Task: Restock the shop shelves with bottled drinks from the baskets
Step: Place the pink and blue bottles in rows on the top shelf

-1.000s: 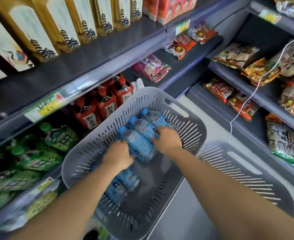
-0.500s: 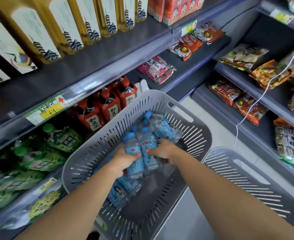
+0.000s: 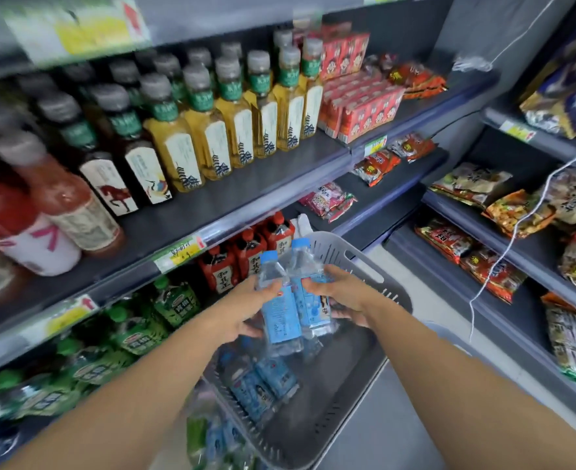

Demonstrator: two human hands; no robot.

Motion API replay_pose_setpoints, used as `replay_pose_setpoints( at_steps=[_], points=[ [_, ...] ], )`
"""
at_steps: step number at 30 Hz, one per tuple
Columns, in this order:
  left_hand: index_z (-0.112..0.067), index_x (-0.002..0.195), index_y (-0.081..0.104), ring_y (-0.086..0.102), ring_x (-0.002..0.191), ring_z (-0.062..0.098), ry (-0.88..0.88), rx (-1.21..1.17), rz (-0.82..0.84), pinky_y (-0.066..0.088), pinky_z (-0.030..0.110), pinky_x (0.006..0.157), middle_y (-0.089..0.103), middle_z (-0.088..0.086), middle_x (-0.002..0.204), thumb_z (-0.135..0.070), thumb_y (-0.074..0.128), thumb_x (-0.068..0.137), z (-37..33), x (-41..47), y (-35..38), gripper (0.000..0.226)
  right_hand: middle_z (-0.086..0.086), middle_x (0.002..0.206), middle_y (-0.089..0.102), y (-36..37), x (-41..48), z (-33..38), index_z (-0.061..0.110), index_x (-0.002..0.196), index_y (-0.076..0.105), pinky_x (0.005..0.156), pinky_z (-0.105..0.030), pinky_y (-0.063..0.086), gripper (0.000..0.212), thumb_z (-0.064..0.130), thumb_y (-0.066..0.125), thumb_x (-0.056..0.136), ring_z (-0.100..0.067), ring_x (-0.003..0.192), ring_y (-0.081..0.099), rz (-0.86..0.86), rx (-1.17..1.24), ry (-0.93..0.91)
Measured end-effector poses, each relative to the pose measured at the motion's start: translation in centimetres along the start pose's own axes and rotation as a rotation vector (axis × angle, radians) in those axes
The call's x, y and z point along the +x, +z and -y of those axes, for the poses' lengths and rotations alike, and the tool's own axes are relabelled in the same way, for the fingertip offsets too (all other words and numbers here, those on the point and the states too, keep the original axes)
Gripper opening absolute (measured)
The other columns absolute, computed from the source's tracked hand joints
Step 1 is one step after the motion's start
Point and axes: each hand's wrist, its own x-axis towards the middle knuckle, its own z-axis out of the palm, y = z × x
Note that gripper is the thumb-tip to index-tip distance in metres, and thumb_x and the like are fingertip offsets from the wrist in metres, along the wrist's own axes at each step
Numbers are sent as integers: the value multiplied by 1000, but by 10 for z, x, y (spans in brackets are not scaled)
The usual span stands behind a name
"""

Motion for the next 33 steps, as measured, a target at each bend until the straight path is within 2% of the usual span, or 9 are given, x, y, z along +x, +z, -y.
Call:
replay_pose_setpoints(
  at_steps=[4,8,14,17,20,24,27,31,33],
  points=[
    [-33,115,57,62,92,27,6,-32,21,56,43,75,63,6,112,-36,48,98,-18,-45,-25,19,10,93,75,17,-35,25,38,114,60,73,-30,47,49,36,83,70,-6,73,69,4,16,-61],
    [-28,114,59,65,83,20,89,-30,23,56,34,63,67,2,106,-43,51,94,-21,-92,-47,26,7,97,75,49,-70,45,33,123,55,69,-30,48,59,38,82,71,-10,78,71,9,-5,-132],
    [-19,108,62,67,98,24,210,-114,5,58,50,71,73,5,102,-43,59,89,-26,-165,-87,31,1,98,75,111,-124,73,30,114,60,72,-32,48,43,35,78,75,-14,81,70,16,10,-271],
    [-16,106,58,68,94,22,285,-82,-45,59,46,65,73,5,100,-43,71,77,-33,-209,-110,41,0,101,74,140,-151,89,26,116,60,61,-27,48,45,32,79,76,-12,74,70,7,9,-365],
    [-26,115,58,67,99,25,350,-67,-68,58,44,64,70,5,108,-41,76,73,-43,-250,-128,48,-1,102,71,165,-176,110,23,120,59,49,-22,46,50,28,80,75,-7,64,67,24,32,-460],
    [-29,112,64,70,90,19,481,21,-127,58,40,62,72,0,104,-39,77,74,-62,-300,-147,41,-2,110,70,193,-208,146,21,121,60,65,-28,53,60,31,83,66,-17,90,71,51,29,-599],
    [-28,112,61,69,91,15,563,66,-212,58,39,60,71,-5,105,-34,80,69,-80,-334,-161,48,-3,111,70,211,-224,173,17,126,57,71,-33,55,69,29,84,64,-21,96,70,61,52,-677],
    [-28,112,62,69,95,20,658,75,-377,59,42,66,72,-3,105,-30,82,69,-99,-373,-181,47,-3,112,68,231,-240,208,21,127,57,70,-32,53,65,30,83,68,-18,98,69,74,38,-785],
    [-28,111,63,68,99,20,690,86,-449,59,40,64,71,-4,107,-30,80,72,-105,-388,-191,44,-5,112,67,240,-245,224,22,128,56,80,-40,56,70,33,85,64,-20,99,68,87,42,-827]
  ],
)
